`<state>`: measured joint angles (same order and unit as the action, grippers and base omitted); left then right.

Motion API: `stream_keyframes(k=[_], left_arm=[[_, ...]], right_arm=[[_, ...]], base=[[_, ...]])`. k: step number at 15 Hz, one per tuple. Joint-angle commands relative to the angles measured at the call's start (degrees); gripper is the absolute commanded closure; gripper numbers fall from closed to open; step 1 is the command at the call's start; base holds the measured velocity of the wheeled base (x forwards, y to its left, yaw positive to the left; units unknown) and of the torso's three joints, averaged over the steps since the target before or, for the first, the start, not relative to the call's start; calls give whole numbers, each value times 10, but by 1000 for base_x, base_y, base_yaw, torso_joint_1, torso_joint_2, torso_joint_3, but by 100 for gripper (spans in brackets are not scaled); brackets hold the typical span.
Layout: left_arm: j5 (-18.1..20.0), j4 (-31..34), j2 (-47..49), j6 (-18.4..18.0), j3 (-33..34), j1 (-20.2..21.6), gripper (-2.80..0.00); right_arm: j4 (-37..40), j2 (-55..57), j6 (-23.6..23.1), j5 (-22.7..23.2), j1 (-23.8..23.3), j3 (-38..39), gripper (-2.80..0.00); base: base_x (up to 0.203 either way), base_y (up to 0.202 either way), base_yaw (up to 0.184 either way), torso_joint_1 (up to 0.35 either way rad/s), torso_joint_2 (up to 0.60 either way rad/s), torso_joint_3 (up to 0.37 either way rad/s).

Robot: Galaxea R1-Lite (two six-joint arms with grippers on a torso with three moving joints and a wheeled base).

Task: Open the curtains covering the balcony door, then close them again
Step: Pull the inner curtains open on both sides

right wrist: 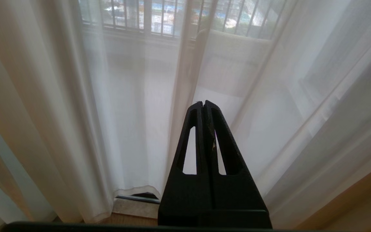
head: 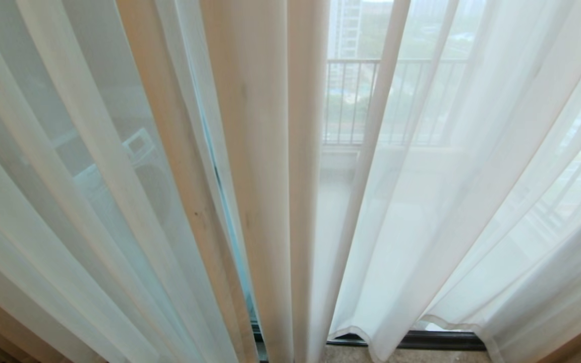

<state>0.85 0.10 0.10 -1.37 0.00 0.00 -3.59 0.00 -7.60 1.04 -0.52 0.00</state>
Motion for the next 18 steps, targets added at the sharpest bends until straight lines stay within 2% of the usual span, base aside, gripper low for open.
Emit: stream_keyframes(k=[1, 18], left_arm=[[-1, 0, 0, 1, 0, 0, 0], [-1, 0, 0, -3, 0, 0, 0]], right_arm=[[-1, 0, 0, 0, 1, 0, 0], [0, 0, 0, 0, 1, 0, 0]], base=[[0, 0, 0, 0, 0, 0], [0, 0, 0, 0, 0, 0]])
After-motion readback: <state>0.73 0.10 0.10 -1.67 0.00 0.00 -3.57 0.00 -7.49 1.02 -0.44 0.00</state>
